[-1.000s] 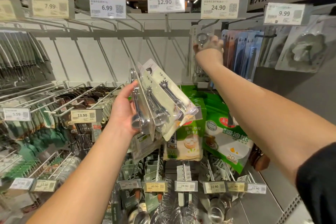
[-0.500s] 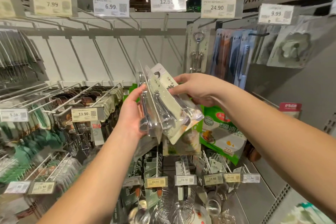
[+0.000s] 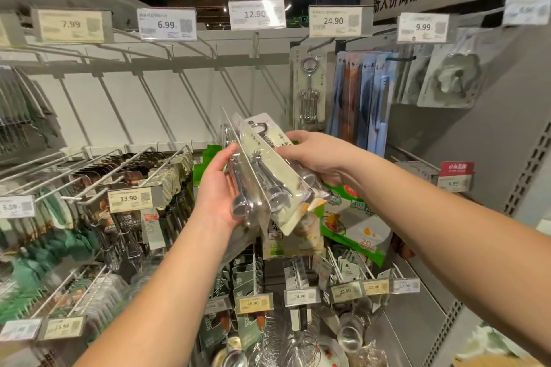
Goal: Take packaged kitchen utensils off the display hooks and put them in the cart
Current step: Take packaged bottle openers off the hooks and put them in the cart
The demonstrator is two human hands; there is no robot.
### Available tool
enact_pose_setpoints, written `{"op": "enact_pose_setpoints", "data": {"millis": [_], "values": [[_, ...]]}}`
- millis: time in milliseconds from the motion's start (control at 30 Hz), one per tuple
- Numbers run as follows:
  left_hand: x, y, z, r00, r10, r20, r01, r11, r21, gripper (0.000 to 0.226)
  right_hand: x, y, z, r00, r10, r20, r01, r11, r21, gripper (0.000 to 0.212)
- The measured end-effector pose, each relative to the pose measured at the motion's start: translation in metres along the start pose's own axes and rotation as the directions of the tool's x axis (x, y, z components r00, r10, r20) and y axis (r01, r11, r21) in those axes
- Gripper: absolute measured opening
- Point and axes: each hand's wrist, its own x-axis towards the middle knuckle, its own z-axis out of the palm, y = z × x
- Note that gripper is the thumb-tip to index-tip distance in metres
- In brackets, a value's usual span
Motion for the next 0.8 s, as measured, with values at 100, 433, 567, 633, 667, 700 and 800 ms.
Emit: {"op": "enact_pose_setpoints", "data": {"millis": [100,433,567,633,667,700,800], "values": [[0.000,0.001,0.003,1.000,0.018,-0.014,-0.018,0.999,0.035,0.038,-0.003,0.001,-0.007,1.000,-0.019,0.003,0.019,0.999,0.049,0.012],[-0.003,0.004,0.011,0.997,0.069,-0.044,-0.064,0.993,0.099,0.018,-0.005,0.010,-0.034,0.967,-0.007,-0.254,0.040,0.991,0.124,0.039],[-0.004,0.004,0.019,0.997,0.054,-0.046,-0.052,0.997,0.055,0.019,0.000,0.013,-0.035,0.955,-0.004,-0.297,0.100,0.946,0.307,0.039],[-0.003,0.003,0.022,0.997,0.060,-0.042,-0.058,0.997,0.059,0.018,0.005,0.014,-0.039,0.946,-0.019,-0.324,0.121,0.947,0.297,0.066],[-0.003,0.003,0.023,0.997,0.062,-0.040,-0.060,0.996,0.059,0.018,0.005,0.014,-0.041,0.941,-0.038,-0.336,0.137,0.952,0.275,0.072],[-0.002,0.003,0.023,0.997,0.067,-0.038,-0.065,0.996,0.059,0.018,0.006,0.013,-0.044,0.934,-0.060,-0.353,0.158,0.954,0.255,0.076],[-0.002,0.003,0.025,0.996,0.079,-0.037,-0.077,0.995,0.063,0.018,0.007,0.012,-0.056,0.874,-0.169,-0.455,0.250,0.960,0.125,0.090]]}}
